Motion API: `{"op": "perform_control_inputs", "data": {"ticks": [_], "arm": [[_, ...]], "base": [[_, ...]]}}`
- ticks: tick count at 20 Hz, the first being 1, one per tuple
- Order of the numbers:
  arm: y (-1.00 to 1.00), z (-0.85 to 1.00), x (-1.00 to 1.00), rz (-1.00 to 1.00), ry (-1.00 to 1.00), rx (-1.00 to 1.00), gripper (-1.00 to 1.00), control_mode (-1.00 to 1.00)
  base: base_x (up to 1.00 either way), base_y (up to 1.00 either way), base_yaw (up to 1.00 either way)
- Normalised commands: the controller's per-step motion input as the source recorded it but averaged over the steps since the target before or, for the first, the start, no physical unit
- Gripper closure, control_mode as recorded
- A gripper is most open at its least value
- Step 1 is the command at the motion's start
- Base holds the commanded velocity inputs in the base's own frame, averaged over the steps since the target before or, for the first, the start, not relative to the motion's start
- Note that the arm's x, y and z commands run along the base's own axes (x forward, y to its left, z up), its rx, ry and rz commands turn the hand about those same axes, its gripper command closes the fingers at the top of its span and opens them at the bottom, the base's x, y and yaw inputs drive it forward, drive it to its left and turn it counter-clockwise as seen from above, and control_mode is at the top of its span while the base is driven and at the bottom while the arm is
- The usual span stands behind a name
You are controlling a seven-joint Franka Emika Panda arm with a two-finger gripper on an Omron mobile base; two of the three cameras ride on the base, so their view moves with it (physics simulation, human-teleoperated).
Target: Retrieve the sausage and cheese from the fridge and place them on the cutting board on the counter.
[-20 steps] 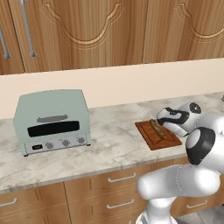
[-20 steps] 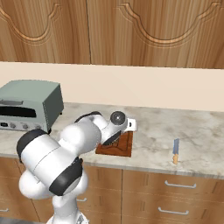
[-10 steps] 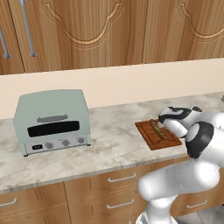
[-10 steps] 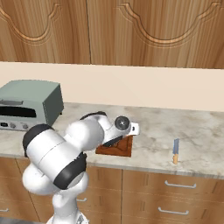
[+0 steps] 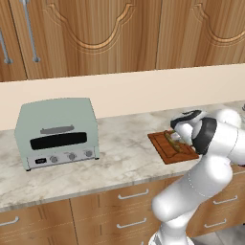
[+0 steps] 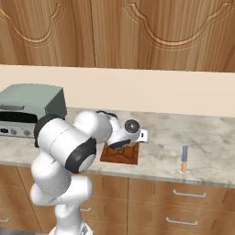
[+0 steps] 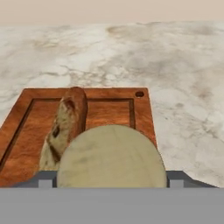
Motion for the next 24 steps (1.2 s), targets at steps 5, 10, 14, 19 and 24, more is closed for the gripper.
{"op": "perform_control_inputs", "data": {"ticks": [5,10,14,19,24], "arm": [[-0.03,-0.26,0.1,0.0,0.0,0.05,1.0,-1.0],[-0.01,-0.24,0.02,0.0,0.02,0.02,-1.0,-1.0],[0.0,0.02,0.0,0.0,0.0,0.02,-1.0,-1.0],[0.1,0.42,0.0,0.0,0.0,0.0,-1.0,-1.0],[0.1,0.87,-0.08,0.0,0.0,0.01,-1.0,-1.0]], "base": [[0.0,0.0,0.0],[0.0,0.0,0.0],[0.0,0.0,0.0],[0.0,0.0,0.0],[0.0,0.0,0.0]]}}
